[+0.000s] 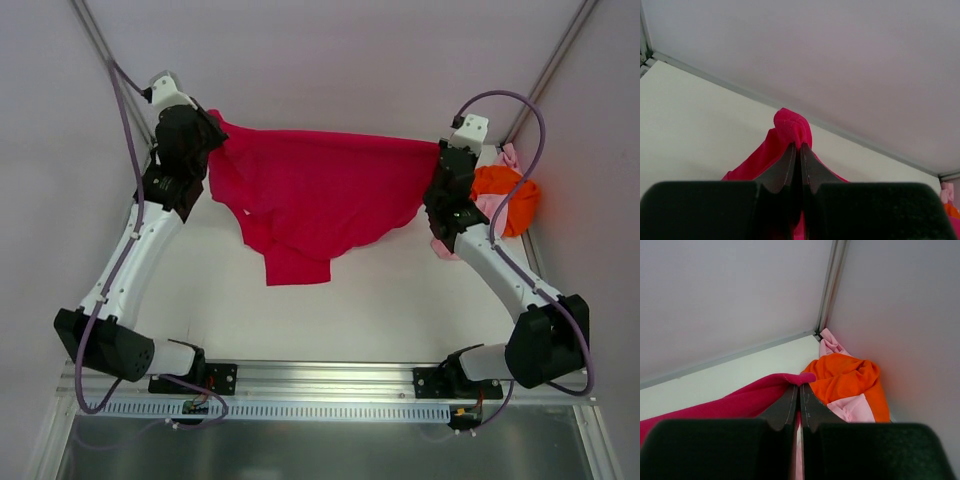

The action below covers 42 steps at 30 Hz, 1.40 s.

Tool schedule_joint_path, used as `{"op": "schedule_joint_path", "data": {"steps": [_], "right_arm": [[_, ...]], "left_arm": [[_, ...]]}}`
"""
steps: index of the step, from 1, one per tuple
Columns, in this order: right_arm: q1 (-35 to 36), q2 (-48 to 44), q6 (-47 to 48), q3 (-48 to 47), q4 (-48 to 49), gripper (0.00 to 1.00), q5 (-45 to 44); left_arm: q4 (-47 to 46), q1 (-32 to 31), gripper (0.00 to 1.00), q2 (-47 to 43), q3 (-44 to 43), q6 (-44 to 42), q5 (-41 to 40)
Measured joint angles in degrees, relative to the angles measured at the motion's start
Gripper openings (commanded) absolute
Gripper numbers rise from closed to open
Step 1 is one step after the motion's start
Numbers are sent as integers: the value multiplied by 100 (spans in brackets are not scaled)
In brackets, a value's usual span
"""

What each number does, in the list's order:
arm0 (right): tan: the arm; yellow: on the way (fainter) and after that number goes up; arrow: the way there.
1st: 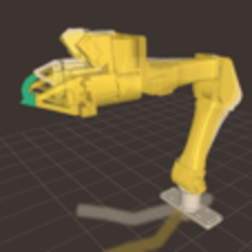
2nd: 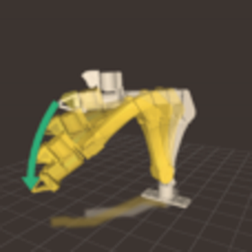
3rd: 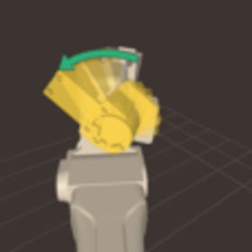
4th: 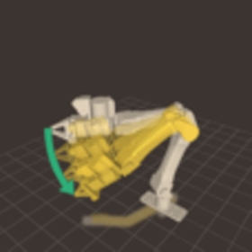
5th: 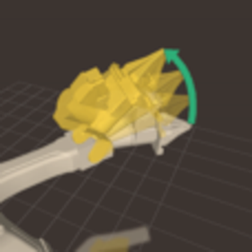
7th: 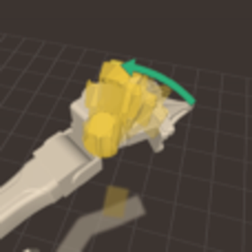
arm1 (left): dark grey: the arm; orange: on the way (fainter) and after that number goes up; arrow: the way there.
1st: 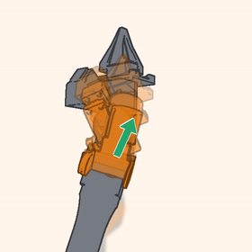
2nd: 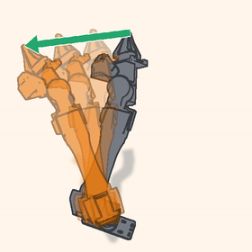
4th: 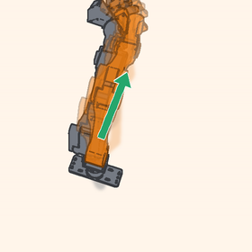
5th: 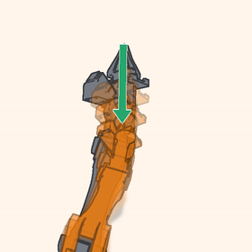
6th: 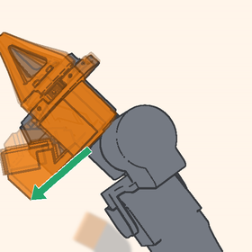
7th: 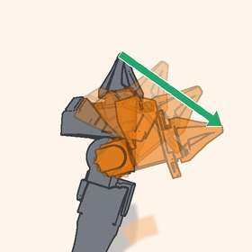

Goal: Fold and stack the t-shirts
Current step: Flatten out the tshirt

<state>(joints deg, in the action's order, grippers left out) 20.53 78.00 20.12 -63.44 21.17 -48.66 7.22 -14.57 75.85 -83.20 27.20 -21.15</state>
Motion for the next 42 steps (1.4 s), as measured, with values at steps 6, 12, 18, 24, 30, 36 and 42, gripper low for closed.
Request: {"op": "schedule_joint_path", "data": {"steps": [6,12,18,24,30,36,42], "right_arm": [[0,22,623,669,1279,1,-216],[0,227,874,367,1624,1,-321],[-2,780,1097,-208,1906,1,-321],[-11,1668,1952,-935,2726,1,-343],[44,2087,2824,-1379,3414,1,-293],[474,2085,3934,-1421,4487,1,-188],[1097,2039,5119,-1602,4815,1,151]], "left_arm": [[136,4,0,756,-315,-33,2],[326,7,0,1419,-1244,-48,13],[341,68,0,1895,-1840,-122,17],[619,79,0,2791,-3108,-299,61],[780,81,0,3185,-4028,-420,330],[463,72,0,2520,-3300,-581,479],[-31,22,0,1231,-2249,-981,476]]}}
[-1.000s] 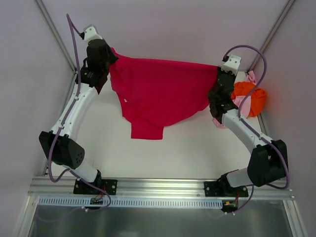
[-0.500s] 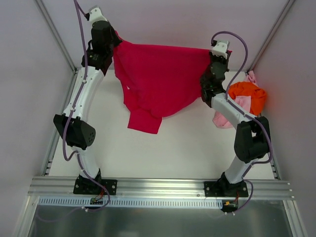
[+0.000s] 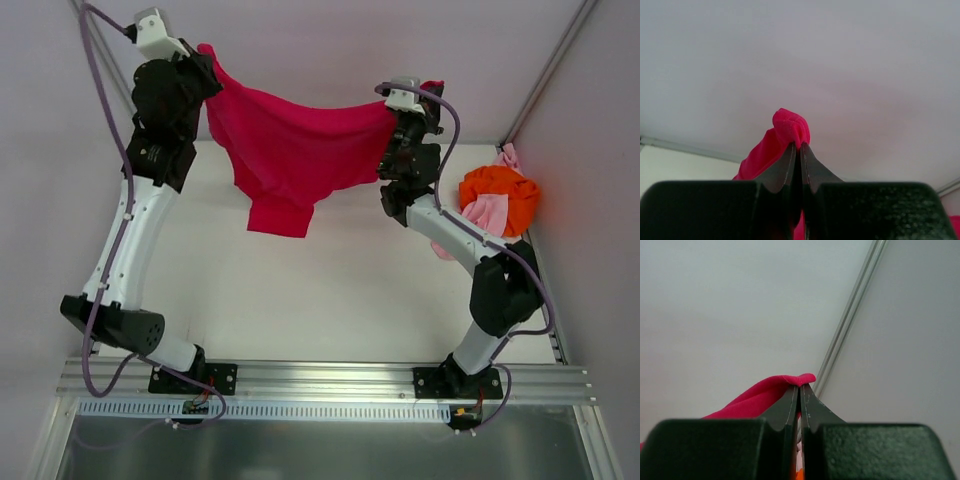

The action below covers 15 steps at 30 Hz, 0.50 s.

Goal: Fold and stack the t-shirts
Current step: Flatten out the tshirt

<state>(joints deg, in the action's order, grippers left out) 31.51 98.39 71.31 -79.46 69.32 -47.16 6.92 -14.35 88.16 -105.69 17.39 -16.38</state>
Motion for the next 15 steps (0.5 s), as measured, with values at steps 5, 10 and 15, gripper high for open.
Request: {"op": "schedule_joint_path", "data": {"steps": [5,10,15], "right_arm": [[33,-223,365,2,103,1,55],[20,-417,487,50,173,1,68],[-37,-470,549,55,195,1,66]], "left_arm": [[-411,-107,0,-562,-87,-184,0],[-581,-173,0,-675,-140,-352,7],[-483,-284,0,-614,-210,-527,17]]}}
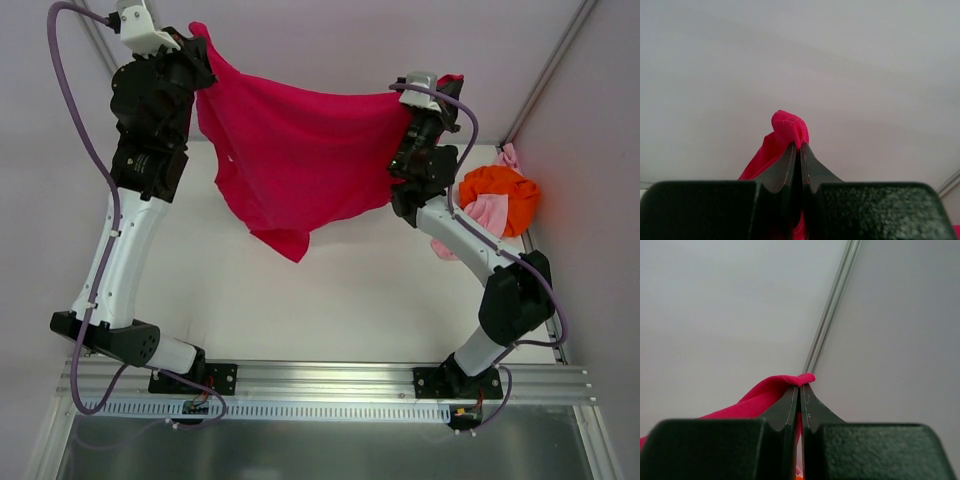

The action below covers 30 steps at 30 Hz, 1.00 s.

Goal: Fold and stack the t-shirts
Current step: Flatten out the tshirt

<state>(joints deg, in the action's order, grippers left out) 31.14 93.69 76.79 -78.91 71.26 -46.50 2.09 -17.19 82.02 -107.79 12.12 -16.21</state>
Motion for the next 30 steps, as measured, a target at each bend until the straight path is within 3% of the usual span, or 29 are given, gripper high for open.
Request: {"op": "schedule_joint_path", "data": {"steps": [13,19,24,30], "right_arm": [[-85,-103,-37,0,7,1,-197],[-227,-74,-282,361,94,1,-481],[-374,151,-365,398,68,1,-538],[-313,129,-229,201,48,1,-446]], "left_arm": [[251,-348,0,247,-859,-341,52],[223,-382,0,387,-815,-496,-70],[439,-463,0,988,-1665,-769,-79],[514,-772,0,1012,-2114,-1080,-90]]}}
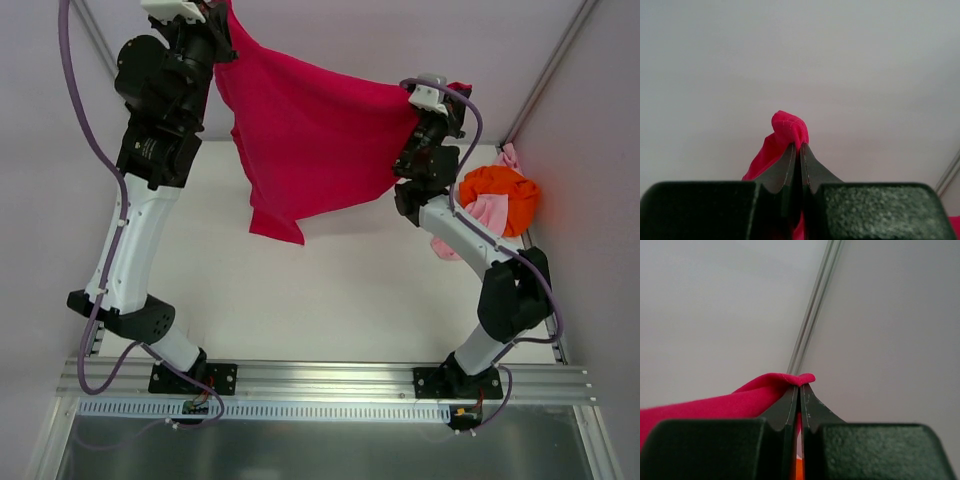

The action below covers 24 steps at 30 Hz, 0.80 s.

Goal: Fold and stack the t-shirts
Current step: Flatten out the tshirt

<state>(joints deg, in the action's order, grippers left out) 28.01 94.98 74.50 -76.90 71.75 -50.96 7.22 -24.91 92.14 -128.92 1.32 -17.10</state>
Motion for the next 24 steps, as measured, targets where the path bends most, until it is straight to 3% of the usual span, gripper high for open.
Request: {"op": "schedule_joint_path", "data": {"steps": [15,21,24], "right_arm": [[415,-1364,295,-20,9,1,389],[671,-1880,286,466,52,1,450],[693,-1934,275,625,52,1,452]], "left_arm": [[-275,-321,0,-1252,590,-155,157],[-529,-328,0,-2385,1982,15,271],[-544,-328,0,-2542,2197,13,249]]}}
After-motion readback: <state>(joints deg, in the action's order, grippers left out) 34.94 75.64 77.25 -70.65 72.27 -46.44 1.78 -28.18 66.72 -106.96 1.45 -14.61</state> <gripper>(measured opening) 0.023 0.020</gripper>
